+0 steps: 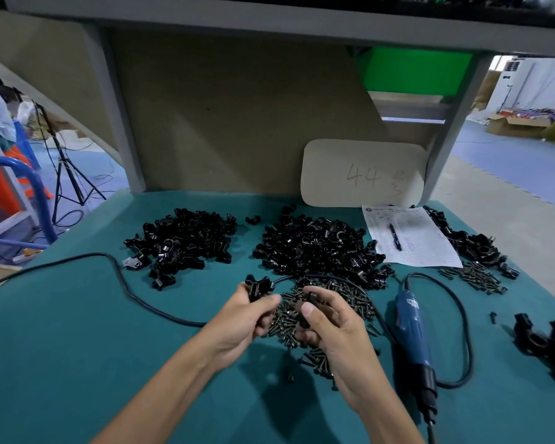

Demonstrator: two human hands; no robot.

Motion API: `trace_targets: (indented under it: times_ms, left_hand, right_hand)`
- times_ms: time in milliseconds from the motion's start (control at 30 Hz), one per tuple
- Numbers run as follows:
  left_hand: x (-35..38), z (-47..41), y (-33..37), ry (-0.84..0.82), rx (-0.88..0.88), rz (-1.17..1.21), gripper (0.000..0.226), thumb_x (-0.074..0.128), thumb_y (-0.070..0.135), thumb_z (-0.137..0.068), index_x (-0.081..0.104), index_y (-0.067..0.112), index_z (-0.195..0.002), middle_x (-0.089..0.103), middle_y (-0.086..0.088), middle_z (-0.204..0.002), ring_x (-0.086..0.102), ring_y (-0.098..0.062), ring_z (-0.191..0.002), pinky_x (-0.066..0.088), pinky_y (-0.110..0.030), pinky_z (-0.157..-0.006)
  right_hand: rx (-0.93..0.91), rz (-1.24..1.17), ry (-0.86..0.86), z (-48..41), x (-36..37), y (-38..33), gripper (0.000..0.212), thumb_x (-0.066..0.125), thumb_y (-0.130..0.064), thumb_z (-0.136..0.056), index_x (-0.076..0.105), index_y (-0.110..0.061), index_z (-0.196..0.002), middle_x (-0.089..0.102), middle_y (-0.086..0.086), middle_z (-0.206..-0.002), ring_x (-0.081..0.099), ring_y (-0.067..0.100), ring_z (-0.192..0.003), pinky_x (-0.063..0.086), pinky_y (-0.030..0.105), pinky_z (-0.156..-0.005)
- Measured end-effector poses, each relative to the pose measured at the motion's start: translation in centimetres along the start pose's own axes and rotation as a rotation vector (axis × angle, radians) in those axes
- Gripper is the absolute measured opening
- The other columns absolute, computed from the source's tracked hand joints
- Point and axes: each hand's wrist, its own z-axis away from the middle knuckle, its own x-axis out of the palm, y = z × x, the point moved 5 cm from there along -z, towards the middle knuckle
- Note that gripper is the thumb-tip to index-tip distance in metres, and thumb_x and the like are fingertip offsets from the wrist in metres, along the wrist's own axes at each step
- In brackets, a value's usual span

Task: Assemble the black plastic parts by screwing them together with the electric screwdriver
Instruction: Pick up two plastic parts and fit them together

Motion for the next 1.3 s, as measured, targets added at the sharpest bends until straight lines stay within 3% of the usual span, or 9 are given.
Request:
trace_targets:
  times_ms: [167,333,500,600,700,900,1033,1233,1300]
  left_hand:
    - [0.1,0.5,0.6,-0.050,0.089,-0.343,0.019,0.057,0.028,-0.103,0.063,0.021,-0.119,0.072,0.007,-0.101,0.059,-0.007,-0.082,0.047,-0.021,-0.069]
    - [0.7,1.1,1.1,-0.113,0.144,-0.325,0.040,0.063,0.014,-0.099,0.050,0.036,-0.130,0.066,0.002,-0.088,0.060,-0.008,-0.077,0.054,-0.025,-0.074]
    - [1.9,2.1,1.6,-0.139,0.205,-0.417,0.020,0.054,0.022,-0.104,0.057,0.033,-0.120,0.062,0.005,-0.107,0.054,0.005,-0.073,0.049,-0.019,-0.071]
    - [2.4,2.6,2.2,-0.185,0.345,-0.469,0.019,0.059,0.027,-0.102,0.061,0.029,-0.121,0.069,0.008,-0.106,0.061,0.001,-0.084,0.051,-0.020,-0.076]
    - [2.2,2.8,2.5,-0.123,0.423,-0.571,0.022,0.068,0.037,-0.096,0.066,0.044,-0.117,0.071,0.016,-0.107,0.066,-0.002,-0.099,0.051,-0.021,-0.089]
    - [1.8,3.5,3.4,0.001,0.535,-0.774,0.031,0.073,0.047,-0.088,0.059,0.067,-0.107,0.067,0.030,-0.098,0.063,0.006,-0.088,0.044,-0.009,-0.073]
    - [2.0,3.4,3.1,0.028,0.538,-0.879,0.035,0.062,0.060,-0.090,0.051,0.062,-0.124,0.064,0.025,-0.095,0.059,0.007,-0.093,0.044,-0.016,-0.076]
    - [2.6,3.7,2.4,-0.069,0.508,-0.851,0.053,0.037,0.079,-0.088,0.029,0.070,-0.140,0.044,0.034,-0.100,0.050,0.011,-0.100,0.035,-0.003,-0.076]
    - [2.6,3.8,2.7,-0.068,0.511,-0.843,0.050,0.041,0.075,-0.091,0.032,0.069,-0.140,0.046,0.035,-0.101,0.051,0.011,-0.100,0.036,-0.004,-0.077]
  right_hand:
    - [0.085,-0.171,-0.033,-0.2,-0.3,0.2,0.028,0.067,-0.015,-0.095,0.075,-0.025,-0.120,0.075,0.012,-0.114,0.072,0.021,-0.091,0.059,0.029,-0.082]
    - [0.103,-0.268,-0.061,-0.1,-0.5,-0.3,0.046,0.072,-0.023,-0.085,0.069,-0.033,-0.130,0.072,0.009,-0.099,0.069,0.020,-0.088,0.058,0.026,-0.081]
    - [0.164,-0.399,-0.109,0.0,-0.5,-0.4,0.044,0.073,-0.012,-0.083,0.073,-0.026,-0.124,0.072,0.014,-0.095,0.073,0.020,-0.086,0.060,0.023,-0.076]
    - [0.182,-0.421,-0.117,0.2,-0.3,-0.3,0.041,0.074,-0.012,-0.082,0.073,-0.017,-0.123,0.073,0.016,-0.095,0.072,0.019,-0.077,0.061,0.024,-0.070]
    - [0.177,-0.319,-0.095,0.3,-0.1,0.0,0.048,0.080,-0.027,-0.076,0.072,-0.012,-0.121,0.070,0.013,-0.086,0.067,0.018,-0.068,0.058,0.025,-0.062]
    - [0.133,-0.198,-0.140,0.7,0.6,0.1,0.039,0.078,-0.041,-0.076,0.077,-0.033,-0.114,0.070,0.000,-0.085,0.063,0.009,-0.072,0.056,0.024,-0.068]
    - [0.146,-0.270,-0.113,0.7,0.8,0.3,0.040,0.075,-0.030,-0.079,0.077,-0.028,-0.119,0.066,0.003,-0.085,0.065,0.010,-0.075,0.059,0.027,-0.079]
    - [0.145,-0.292,-0.124,1.0,1.0,-0.7,0.037,0.073,-0.027,-0.082,0.077,-0.031,-0.119,0.076,0.005,-0.117,0.073,0.012,-0.098,0.057,0.021,-0.085]
    - [0.146,-0.325,-0.119,1.0,1.0,-0.9,0.035,0.073,-0.025,-0.082,0.078,-0.030,-0.116,0.077,0.006,-0.113,0.074,0.010,-0.094,0.057,0.019,-0.083]
